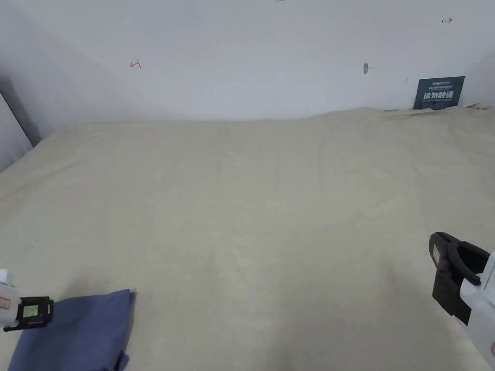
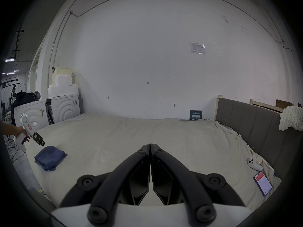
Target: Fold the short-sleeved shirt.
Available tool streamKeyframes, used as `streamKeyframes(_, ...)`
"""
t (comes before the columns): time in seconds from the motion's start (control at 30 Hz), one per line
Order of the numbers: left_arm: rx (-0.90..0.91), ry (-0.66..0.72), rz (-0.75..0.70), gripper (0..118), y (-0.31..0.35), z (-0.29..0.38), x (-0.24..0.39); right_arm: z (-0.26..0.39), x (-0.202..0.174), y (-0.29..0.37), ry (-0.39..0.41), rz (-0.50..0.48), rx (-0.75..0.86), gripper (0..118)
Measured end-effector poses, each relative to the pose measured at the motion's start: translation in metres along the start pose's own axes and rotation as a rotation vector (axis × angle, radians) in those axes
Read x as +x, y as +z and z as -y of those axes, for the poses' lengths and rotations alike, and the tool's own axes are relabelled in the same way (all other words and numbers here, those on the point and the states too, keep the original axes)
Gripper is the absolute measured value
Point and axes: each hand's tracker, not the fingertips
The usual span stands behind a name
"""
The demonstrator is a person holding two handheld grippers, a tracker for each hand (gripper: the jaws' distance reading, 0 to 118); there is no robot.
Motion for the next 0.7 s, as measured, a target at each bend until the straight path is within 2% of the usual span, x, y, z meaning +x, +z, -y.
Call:
streamKeyframes(0.37, 0.468, 0.089, 0.090, 116, 0.124, -0.011, 0.027, -0.029, 0.002, 0.010, 0.008, 0.007, 0.029, 0)
streamKeyframes(0.7, 1.004, 0.082, 0.077, 118, 0.225, 0.015, 0.092, -0.044, 0.015, 0.015, 0.020, 0.009, 0.070, 0)
